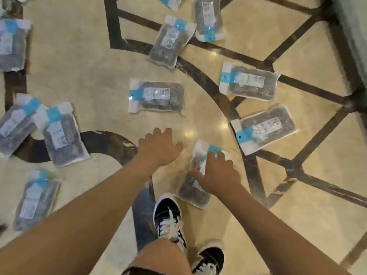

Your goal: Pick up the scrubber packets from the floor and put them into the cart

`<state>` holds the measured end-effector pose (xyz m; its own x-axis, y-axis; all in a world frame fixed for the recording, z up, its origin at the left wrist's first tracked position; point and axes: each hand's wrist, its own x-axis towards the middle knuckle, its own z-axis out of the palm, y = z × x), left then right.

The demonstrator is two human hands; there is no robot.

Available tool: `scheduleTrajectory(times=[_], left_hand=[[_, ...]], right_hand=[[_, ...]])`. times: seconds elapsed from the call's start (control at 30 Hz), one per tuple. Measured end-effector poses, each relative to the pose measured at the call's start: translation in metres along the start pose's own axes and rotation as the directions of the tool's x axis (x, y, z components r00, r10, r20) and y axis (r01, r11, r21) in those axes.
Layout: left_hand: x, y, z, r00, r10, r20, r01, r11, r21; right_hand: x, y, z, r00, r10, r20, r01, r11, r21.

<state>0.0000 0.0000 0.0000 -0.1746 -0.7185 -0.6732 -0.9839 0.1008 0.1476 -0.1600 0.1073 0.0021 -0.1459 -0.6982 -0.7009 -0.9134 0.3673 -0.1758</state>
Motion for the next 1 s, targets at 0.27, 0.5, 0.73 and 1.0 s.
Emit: scheduleTrajectory(times=[0.27, 0.5, 0.73, 1.0], left_hand=[[0.16, -0.008, 0.057, 0.974, -0.014, -0.224, 0.01, 1.0, -0.017], [0.243, -0.013, 0.047, 0.964, 0.042, -0.263, -0.04, 0.999, 0.013], [0.166, -0.066, 0.11, 0.83, 0.374, -0.414, -0.393, 0.919, 0.041], [0.137, -0.095, 0.15, 0.863, -0.37, -0.345, 0.086, 0.78, -0.62]], right_hand=[[0.07, 0.033, 0.131, 0.976, 0.218, 0.02, -0.219, 0.973, 0.077], [0.111, 0.039, 0.134, 0.96, 0.198, -0.196, -0.16, 0.967, 0.197], [0.167, 0.057, 0.094, 0.899, 0.178, -0.399, -0.034, 0.94, 0.341], [0.179, 0.081, 0.088, 0.927, 0.375, 0.004, -0.327, 0.801, 0.502]])
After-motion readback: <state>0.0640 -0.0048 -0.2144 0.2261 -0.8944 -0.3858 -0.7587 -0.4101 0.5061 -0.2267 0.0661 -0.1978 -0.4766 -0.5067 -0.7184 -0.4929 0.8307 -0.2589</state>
